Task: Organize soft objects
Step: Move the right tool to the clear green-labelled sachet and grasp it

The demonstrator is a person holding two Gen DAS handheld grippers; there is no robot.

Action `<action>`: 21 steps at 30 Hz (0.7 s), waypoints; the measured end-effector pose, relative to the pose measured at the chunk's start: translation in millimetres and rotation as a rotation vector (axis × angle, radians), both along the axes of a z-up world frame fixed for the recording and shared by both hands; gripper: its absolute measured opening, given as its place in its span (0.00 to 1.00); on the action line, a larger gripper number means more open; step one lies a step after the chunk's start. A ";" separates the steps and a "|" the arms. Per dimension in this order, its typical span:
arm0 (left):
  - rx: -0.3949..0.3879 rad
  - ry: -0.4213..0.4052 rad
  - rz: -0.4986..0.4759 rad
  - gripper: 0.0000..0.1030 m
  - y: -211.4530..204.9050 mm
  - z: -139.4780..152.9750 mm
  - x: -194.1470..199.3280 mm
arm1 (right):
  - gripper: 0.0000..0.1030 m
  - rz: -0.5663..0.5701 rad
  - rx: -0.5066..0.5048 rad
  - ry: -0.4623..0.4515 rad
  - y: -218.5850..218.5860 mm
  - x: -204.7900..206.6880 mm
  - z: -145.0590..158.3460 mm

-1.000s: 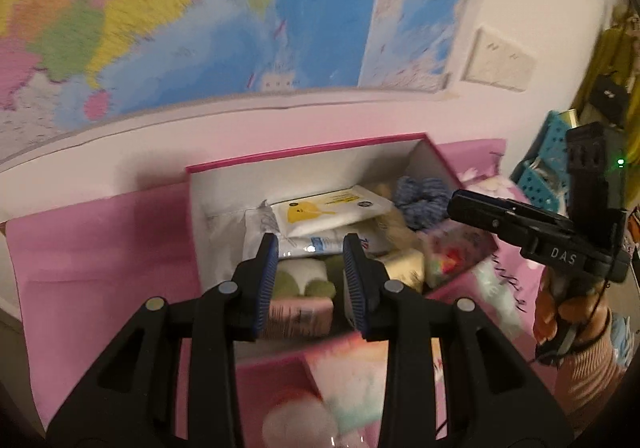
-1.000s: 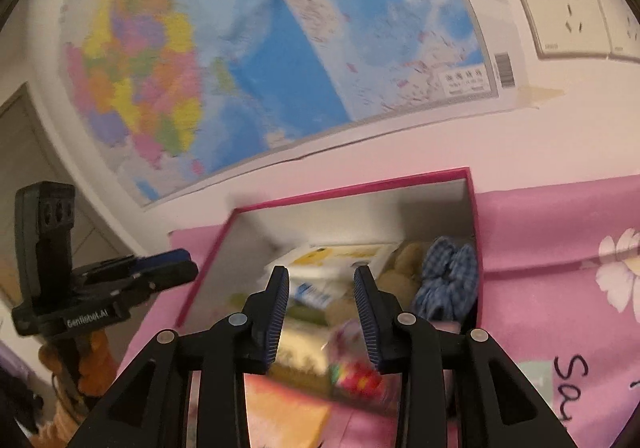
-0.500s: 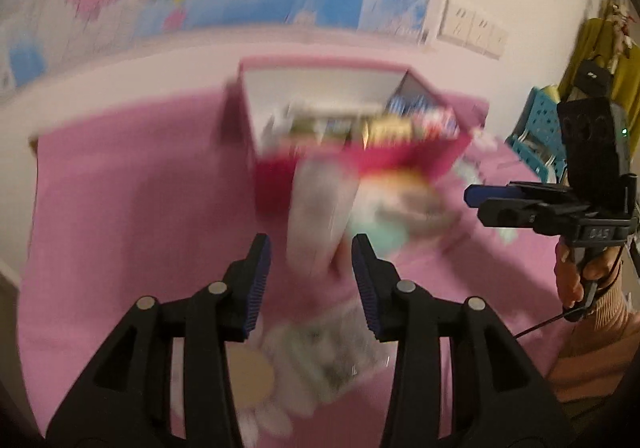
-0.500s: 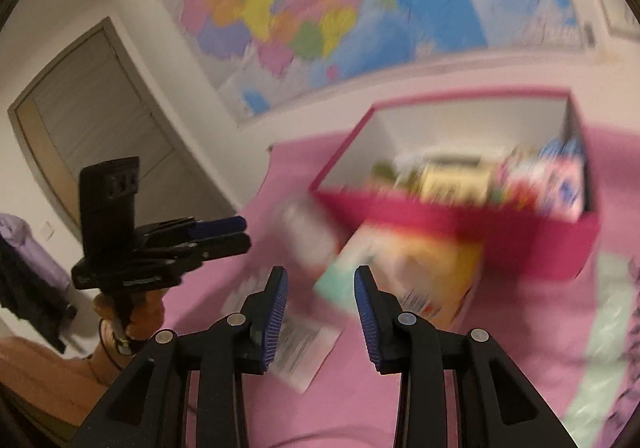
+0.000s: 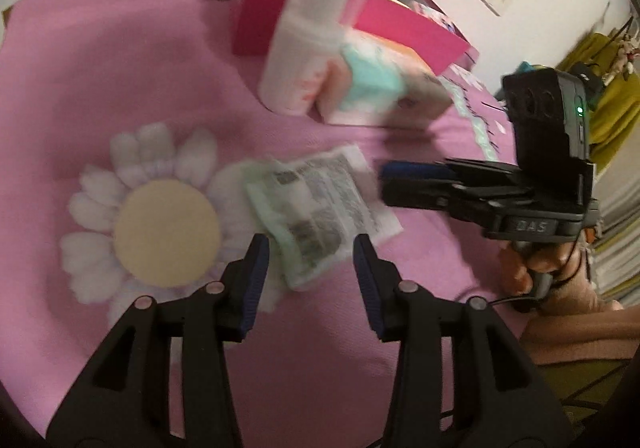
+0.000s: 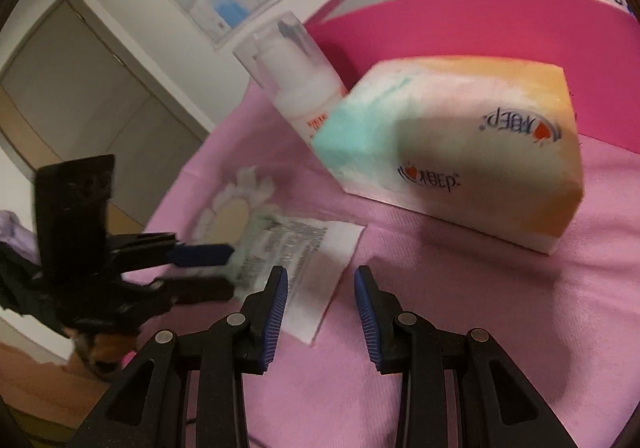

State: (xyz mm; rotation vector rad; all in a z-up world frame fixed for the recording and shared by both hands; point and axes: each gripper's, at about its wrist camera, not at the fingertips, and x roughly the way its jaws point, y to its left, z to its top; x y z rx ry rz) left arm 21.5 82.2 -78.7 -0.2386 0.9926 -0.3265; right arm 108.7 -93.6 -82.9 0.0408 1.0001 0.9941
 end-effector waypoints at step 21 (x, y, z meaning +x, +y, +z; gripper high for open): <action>-0.032 -0.035 0.008 0.33 2.0 -4.4 13.9 | 0.41 -0.015 0.094 0.041 -9.6 8.0 -2.3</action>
